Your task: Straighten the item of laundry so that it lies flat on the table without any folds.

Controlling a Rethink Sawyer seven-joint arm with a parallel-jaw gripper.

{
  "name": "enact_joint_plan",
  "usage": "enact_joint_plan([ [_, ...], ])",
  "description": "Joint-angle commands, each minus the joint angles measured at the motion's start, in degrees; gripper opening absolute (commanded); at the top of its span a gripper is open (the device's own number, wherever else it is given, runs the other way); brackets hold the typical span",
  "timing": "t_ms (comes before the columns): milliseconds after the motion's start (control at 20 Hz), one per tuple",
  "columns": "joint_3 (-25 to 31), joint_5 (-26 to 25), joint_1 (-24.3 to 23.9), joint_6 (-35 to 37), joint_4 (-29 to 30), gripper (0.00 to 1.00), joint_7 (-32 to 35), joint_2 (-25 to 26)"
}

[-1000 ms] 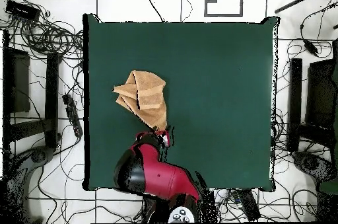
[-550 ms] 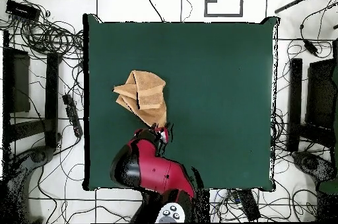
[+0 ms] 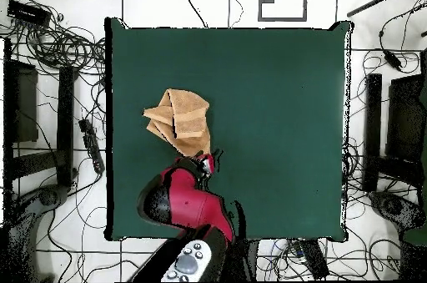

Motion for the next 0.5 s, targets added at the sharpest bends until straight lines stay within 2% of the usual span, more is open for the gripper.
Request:
enact_joint_plan([
  [50, 0.4, 9.0, 5.6, 6.2, -10.4, 1.00, 14.0, 11.5],
  [300, 1.9, 13.6, 6.9, 4.5, -15.0, 1.00, 14.6, 18.0],
  [500, -1.1, 19.0, 11.3, 8.2, -20.5, 1.00, 15.0, 22.9],
])
